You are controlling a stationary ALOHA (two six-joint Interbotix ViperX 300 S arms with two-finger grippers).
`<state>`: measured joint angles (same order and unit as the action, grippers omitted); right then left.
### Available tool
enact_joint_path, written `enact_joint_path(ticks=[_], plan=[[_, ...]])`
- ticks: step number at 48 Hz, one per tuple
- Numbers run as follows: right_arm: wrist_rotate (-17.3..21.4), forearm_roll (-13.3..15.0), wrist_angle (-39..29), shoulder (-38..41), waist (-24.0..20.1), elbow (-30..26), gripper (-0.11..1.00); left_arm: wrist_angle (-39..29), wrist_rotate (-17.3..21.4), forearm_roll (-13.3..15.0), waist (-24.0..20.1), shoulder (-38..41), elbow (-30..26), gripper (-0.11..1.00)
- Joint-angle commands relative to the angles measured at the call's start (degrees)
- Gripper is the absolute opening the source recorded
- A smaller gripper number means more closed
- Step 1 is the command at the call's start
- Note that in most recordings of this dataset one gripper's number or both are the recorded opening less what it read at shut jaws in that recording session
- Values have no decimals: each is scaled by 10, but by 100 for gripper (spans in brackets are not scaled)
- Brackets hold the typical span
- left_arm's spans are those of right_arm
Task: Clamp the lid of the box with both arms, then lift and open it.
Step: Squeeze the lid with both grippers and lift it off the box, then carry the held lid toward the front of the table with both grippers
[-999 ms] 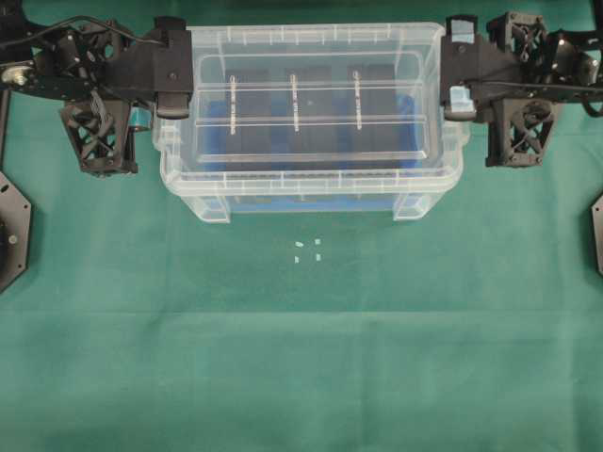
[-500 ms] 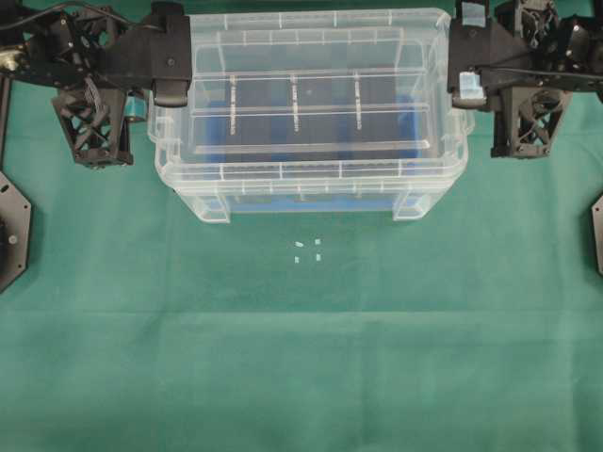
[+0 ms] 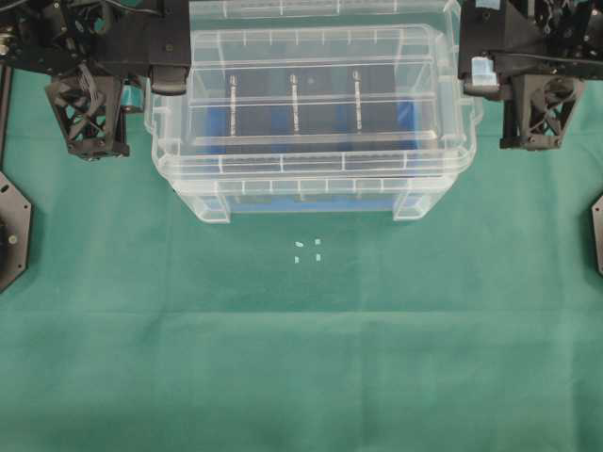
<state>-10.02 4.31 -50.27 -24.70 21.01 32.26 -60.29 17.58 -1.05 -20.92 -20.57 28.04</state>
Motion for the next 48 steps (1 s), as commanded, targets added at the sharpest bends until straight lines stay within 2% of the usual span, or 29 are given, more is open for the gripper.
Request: enact_joint_path(ticks=[1, 11, 21, 31, 48], plan=[[4, -3, 8, -3, -22, -33, 0, 8, -3, 3, 18, -6, -33, 1], [13, -3, -5, -4, -37, -36, 0, -4, -13, 3, 33, -7, -40, 1], [49, 3, -20, -12, -69, -38, 0, -15, -44, -1, 59, -18, -39, 1], [98, 39, -36, -15, -118, -38, 0, -16, -84, -2, 104, -33, -32, 1], [236, 120, -72, -14, -236, -39, 0, -24, -158, -6, 191, -32, -29, 1]])
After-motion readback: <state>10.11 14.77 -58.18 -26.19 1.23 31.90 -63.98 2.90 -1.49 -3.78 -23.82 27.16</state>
